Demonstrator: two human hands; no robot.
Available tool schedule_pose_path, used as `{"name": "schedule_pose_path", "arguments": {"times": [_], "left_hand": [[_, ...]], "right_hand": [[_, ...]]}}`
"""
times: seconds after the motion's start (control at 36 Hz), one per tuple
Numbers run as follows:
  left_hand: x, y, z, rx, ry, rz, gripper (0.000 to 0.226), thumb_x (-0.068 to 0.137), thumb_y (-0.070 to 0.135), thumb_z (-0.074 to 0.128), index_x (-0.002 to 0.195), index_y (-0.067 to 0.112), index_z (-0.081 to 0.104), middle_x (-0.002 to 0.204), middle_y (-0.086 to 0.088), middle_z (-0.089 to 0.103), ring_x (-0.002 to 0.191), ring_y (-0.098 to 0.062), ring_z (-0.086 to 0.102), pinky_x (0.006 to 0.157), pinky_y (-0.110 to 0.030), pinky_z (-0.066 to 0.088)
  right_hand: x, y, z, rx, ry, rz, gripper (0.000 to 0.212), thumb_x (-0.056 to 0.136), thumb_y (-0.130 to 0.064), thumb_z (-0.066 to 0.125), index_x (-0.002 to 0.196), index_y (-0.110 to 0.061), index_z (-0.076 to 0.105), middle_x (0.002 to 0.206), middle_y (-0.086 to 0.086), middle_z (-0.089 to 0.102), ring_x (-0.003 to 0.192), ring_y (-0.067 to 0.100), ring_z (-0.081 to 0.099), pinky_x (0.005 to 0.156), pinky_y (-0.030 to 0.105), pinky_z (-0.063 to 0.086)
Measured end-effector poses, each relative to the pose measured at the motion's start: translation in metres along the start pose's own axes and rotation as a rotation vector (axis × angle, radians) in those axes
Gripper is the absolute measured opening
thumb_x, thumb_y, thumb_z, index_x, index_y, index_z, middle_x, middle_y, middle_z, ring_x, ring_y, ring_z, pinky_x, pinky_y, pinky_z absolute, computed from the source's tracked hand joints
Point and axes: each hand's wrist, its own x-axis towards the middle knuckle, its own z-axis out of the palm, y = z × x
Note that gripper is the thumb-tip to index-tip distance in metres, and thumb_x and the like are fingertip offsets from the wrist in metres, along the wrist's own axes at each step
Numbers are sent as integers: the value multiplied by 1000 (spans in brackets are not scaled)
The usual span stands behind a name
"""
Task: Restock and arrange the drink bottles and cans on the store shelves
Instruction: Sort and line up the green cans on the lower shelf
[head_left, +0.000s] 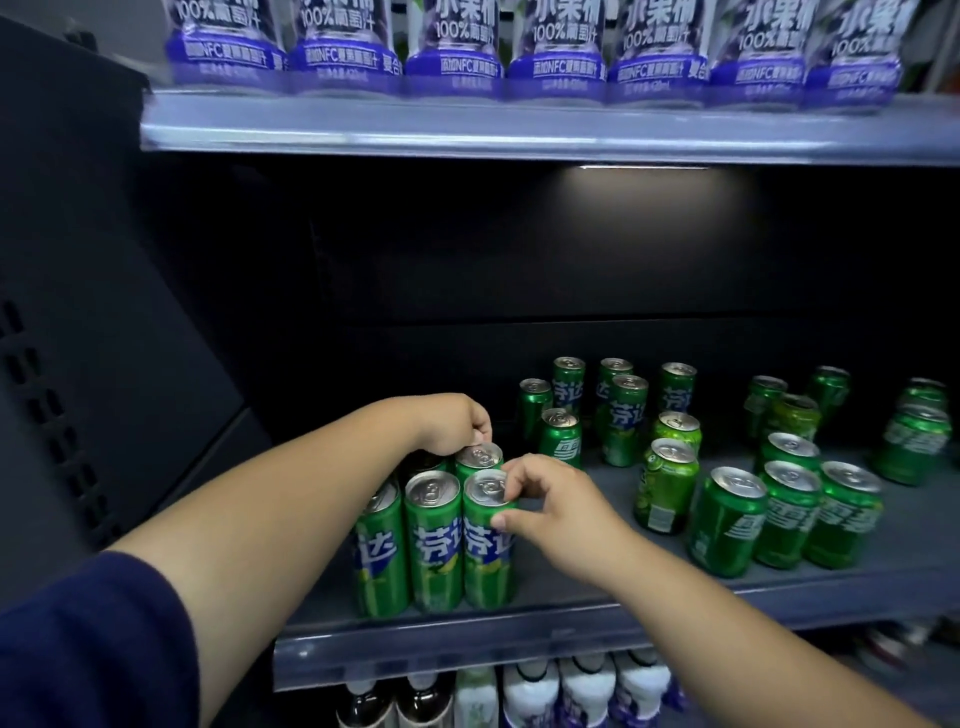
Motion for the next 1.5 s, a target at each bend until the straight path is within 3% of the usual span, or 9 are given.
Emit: {"name": "schedule_pose_path", "arguments": {"times": [0.14,0.33,0.47,0.58,0.83,1.11,1.22,1.33,1.5], "left_hand": [[1,-2,-3,0,-54,5,19,102,20,51,108,21,69,97,5,67,88,-11,57,77,-27,43],[-2,-7,-6,-39,-86,-26,22,103,23,50,114,23,69,101,6,67,94,-13,59,83,-28,44],[1,-9,-6,-100,-60,-18,20,100,18,54,106,23,72,96,7,69,89,-11,59,75,-25,44],[10,-5,-6,-145,3,2,17,89,14,63,96,26,74,92,8,71,86,-12,63,81,-27,50],[53,41,-11,48,123,118,23,90,23,67,113,23,70,104,6,63,99,-13,59,86,-24,47],[119,110,-10,105,55,88,14,87,29,64,100,32,66,101,9,66,84,-10,65,78,-28,56],[139,129,-9,77,88,77,28,83,32,65,110,37,65,107,11,66,95,-11,63,87,-31,55],[158,143,-2,13,108,43,42,74,34,67,115,40,62,107,11,63,94,-12,63,85,-33,56],[184,158,13,30,150,16,74,71,34,71,140,41,45,132,4,55,113,-20,59,93,-35,53]], "right_hand": [[-1,-1,0,-17,12,-5,33,73,-18,85,78,-33,56,103,0,68,99,19,64,92,44,51],[-3,-4,-3,-43,-13,-4,31,78,-15,84,79,-30,57,107,-2,67,105,12,61,96,33,48],[0,-4,-10,-53,-64,-2,26,77,-21,86,91,-25,64,118,-6,63,113,7,58,86,25,49],[4,-2,-22,-79,-98,-16,27,77,-25,87,93,-29,65,120,-7,62,112,3,56,90,19,45],[27,30,-93,-224,-66,2,34,75,-29,87,98,-34,63,106,-8,63,103,12,60,89,34,51],[74,86,-206,-371,-101,140,38,76,-30,87,107,-31,65,108,-12,63,104,12,63,88,29,52],[91,111,-242,-499,-150,151,47,76,-32,85,118,-24,67,114,-4,66,106,16,64,88,29,53],[106,139,-266,-543,-209,193,52,77,-35,84,124,-25,65,137,-2,60,114,16,61,97,31,51],[128,172,-286,-545,-253,215,58,77,-37,83,130,-35,60,144,-9,54,120,15,57,101,33,49]]}}
